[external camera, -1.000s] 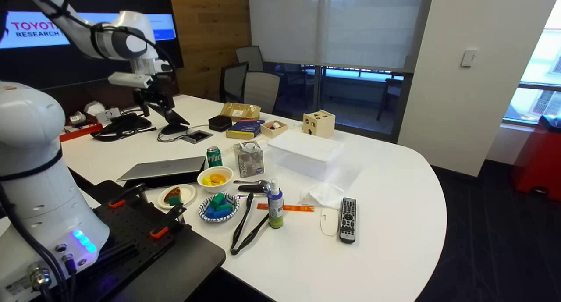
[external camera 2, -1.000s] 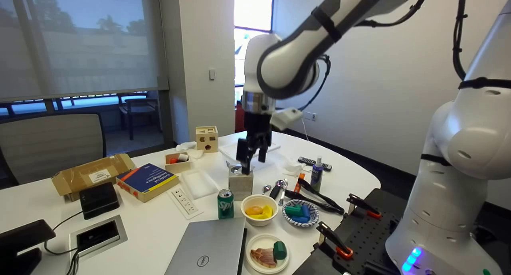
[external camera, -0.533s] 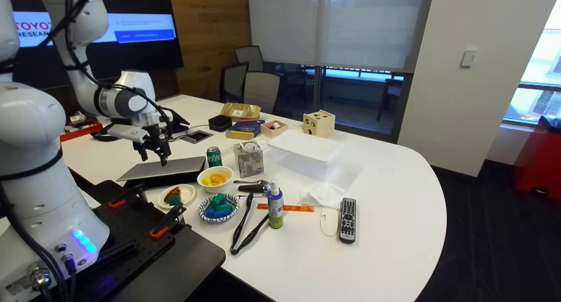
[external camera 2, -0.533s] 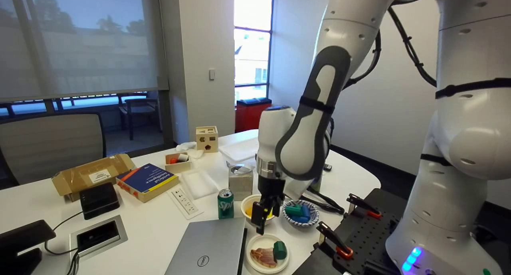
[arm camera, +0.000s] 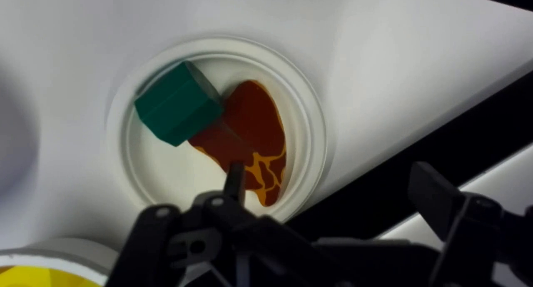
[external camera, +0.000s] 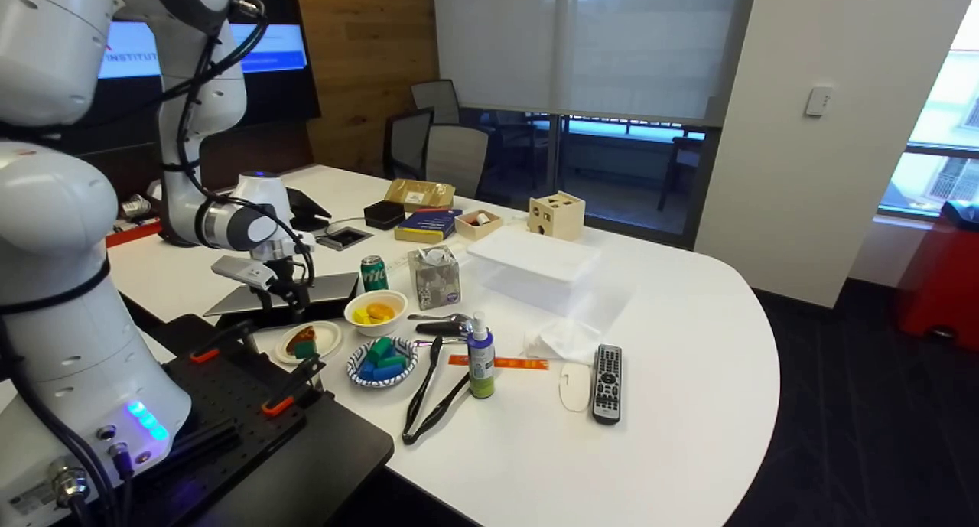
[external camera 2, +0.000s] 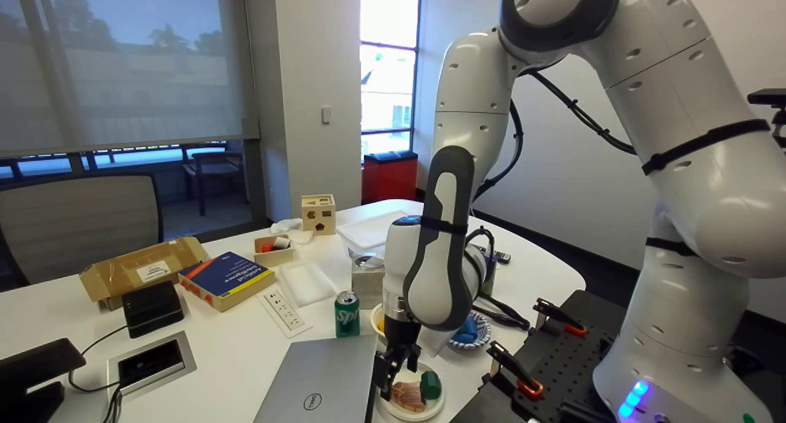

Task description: Open the laptop, pick a paper towel up from the right side of the table, clean the laptop screen, place the paper towel back and switch the laptop on

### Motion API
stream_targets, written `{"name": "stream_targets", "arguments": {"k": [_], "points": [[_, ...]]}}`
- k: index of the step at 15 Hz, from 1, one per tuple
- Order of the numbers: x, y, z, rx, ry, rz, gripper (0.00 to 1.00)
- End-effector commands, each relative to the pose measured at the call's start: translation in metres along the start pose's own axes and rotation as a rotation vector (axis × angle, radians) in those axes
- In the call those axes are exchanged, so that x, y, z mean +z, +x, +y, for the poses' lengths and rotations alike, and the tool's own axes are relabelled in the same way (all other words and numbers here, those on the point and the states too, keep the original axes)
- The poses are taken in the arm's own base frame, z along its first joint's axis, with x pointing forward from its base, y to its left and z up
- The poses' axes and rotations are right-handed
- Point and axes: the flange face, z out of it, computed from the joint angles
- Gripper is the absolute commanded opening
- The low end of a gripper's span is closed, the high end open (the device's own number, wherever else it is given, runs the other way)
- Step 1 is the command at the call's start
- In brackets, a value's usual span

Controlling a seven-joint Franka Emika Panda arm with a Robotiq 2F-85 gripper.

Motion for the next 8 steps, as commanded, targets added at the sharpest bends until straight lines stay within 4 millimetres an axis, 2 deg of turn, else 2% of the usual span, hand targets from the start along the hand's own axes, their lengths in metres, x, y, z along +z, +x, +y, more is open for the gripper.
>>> {"name": "stream_targets", "arguments": {"k": [1,8], "points": [[0.024,0.009,0.001,0.025,0.002,-0.001,1.0],[0.057,0.022,-0.017,0.018,0.013,-0.003,1.0]]}}
